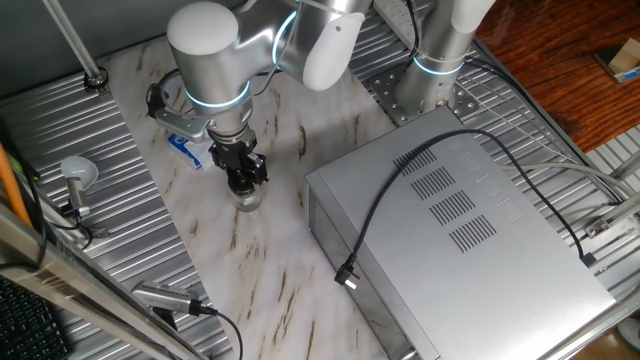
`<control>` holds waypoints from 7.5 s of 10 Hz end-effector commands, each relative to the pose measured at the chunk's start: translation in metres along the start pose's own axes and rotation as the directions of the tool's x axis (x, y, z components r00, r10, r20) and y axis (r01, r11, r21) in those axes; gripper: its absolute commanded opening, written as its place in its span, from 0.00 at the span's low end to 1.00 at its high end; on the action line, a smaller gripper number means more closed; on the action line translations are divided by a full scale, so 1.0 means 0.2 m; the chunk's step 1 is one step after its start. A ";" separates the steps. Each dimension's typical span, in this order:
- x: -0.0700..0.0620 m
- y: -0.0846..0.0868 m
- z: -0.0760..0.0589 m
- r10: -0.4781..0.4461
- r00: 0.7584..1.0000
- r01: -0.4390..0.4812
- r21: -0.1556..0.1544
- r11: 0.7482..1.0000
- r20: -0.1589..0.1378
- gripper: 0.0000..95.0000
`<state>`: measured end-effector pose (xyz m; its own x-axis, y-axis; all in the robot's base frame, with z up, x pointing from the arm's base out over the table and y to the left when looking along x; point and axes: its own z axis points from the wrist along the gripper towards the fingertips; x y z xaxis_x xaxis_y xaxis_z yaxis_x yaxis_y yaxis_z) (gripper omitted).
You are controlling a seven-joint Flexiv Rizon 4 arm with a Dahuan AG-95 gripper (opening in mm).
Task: Unscrew the lid from the jar
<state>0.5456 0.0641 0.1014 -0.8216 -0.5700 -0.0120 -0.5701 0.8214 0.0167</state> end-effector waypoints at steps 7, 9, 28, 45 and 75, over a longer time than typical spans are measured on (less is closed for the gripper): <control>-0.01 0.00 0.00 0.011 0.999 -0.011 -0.010 1.000 -0.031 0.60; -0.01 0.00 0.00 0.010 0.999 -0.010 -0.016 1.000 -0.035 0.60; -0.01 0.00 0.00 -0.128 0.991 0.128 -0.001 0.992 -0.027 0.40; -0.01 0.00 0.01 -0.182 0.980 0.180 -0.033 0.983 -0.075 0.40; -0.01 0.00 0.00 0.021 0.998 -0.021 -0.010 1.000 -0.061 0.60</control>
<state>0.5462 0.0654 0.1012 -0.8343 -0.5491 0.0488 -0.5485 0.8357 0.0257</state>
